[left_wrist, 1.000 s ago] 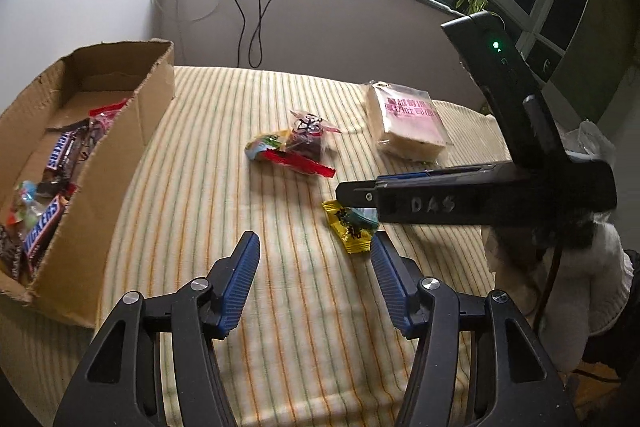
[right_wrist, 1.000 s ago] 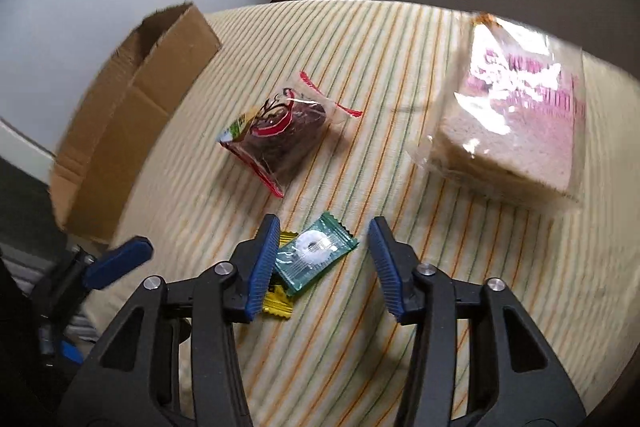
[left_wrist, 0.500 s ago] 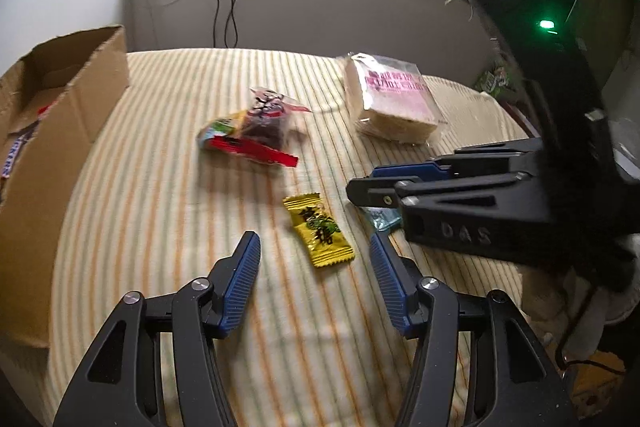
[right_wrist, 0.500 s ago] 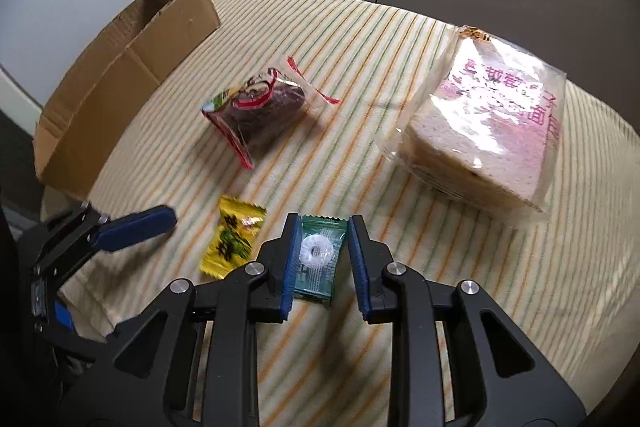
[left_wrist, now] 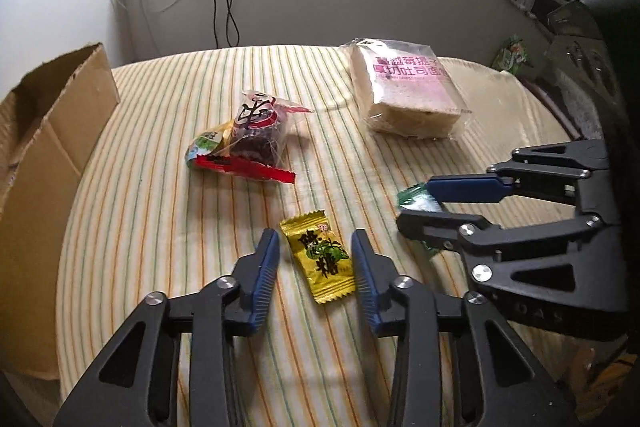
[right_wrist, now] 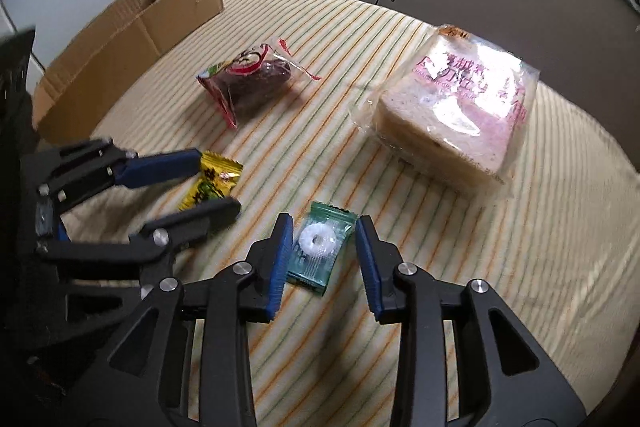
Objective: Organize snacks
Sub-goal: 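Grasp the yellow candy with the left gripper while the right grasps the green mint candy, then carry both candies into the cardboard box and open both grippers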
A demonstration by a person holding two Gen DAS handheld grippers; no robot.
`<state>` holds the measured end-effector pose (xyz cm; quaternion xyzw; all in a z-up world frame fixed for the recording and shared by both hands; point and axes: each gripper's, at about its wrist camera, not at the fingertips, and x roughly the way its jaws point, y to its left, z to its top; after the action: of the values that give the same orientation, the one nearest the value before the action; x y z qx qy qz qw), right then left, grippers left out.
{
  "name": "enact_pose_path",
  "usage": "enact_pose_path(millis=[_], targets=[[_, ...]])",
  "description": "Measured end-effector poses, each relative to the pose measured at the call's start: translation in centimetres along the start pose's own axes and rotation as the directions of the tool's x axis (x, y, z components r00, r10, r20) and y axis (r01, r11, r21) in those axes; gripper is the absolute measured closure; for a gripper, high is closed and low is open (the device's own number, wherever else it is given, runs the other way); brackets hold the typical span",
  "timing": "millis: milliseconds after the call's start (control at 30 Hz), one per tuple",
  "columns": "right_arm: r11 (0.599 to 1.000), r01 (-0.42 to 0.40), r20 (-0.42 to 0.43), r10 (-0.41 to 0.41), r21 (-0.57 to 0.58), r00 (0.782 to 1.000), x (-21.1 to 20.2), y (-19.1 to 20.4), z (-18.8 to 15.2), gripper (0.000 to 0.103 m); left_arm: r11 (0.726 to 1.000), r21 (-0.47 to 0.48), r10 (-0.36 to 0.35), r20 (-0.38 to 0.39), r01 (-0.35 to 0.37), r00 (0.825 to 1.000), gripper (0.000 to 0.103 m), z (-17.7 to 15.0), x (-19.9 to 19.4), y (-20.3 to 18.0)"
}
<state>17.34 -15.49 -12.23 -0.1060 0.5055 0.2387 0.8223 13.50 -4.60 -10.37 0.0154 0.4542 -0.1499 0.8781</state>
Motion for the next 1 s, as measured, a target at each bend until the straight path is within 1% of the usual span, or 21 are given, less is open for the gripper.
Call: enact_pose_path(millis=[67, 133, 167, 200, 233, 467, 600, 833, 1000], targets=[[1.0, 0.0, 0.003, 0.0, -0.004, 1.0, -0.1, 0.0, -0.1, 0.069, 1.0, 0.008, 0.013, 0.001, -0.013, 1.0, 0.076, 0.0, 0.1, 0.0], [1.0, 0.002, 0.003, -0.002, -0.006, 1.0, -0.2, 0.0, -0.2, 0.071, 1.0, 0.011, 0.015, 0.003, -0.015, 1.0, 0.077, 0.0, 0.1, 0.1], [1.0, 0.007, 0.004, -0.007, -0.007, 1.0, -0.2, 0.0, -0.2, 0.073, 1.0, 0.012, 0.015, 0.004, -0.015, 1.0, 0.078, 0.0, 0.0, 0.1], [1.0, 0.02, 0.005, -0.02, -0.014, 1.0, -0.2, 0.0, -0.3, 0.078, 1.0, 0.012, 0.015, 0.005, -0.015, 1.0, 0.078, 0.0, 0.1, 0.1], [1.0, 0.025, 0.008, -0.025, -0.018, 1.0, -0.3, 0.1, -0.4, 0.08, 1.0, 0.011, 0.014, 0.006, -0.014, 1.0, 0.078, 0.0, 0.1, 0.1], [1.0, 0.019, 0.024, -0.019, -0.006, 1.0, -0.7, 0.1, -0.8, 0.081, 1.0, -0.016, -0.002, 0.018, 0.002, 1.0, 0.079, -0.4, -0.7, 0.8], [1.0, 0.013, 0.049, -0.013, -0.001, 0.999, -1.8, 0.3, -0.6, 0.081, 0.999, -0.036, -0.007, 0.033, 0.008, 0.999, 0.079, -0.5, -1.4, 1.2], [1.0, -0.008, 0.102, 0.009, -0.01, 0.995, -3.9, 1.4, 0.2, 0.081, 0.997, -0.075, 0.003, 0.09, 0.004, 0.996, 0.079, -0.7, -4.3, 3.0], [0.999, -0.024, 0.137, 0.029, -0.032, 0.99, -5.0, 3.1, 1.7, 0.081, 0.995, -0.1, 0.024, 0.139, -0.01, 0.99, 0.079, -0.6, -6.6, 4.3]])
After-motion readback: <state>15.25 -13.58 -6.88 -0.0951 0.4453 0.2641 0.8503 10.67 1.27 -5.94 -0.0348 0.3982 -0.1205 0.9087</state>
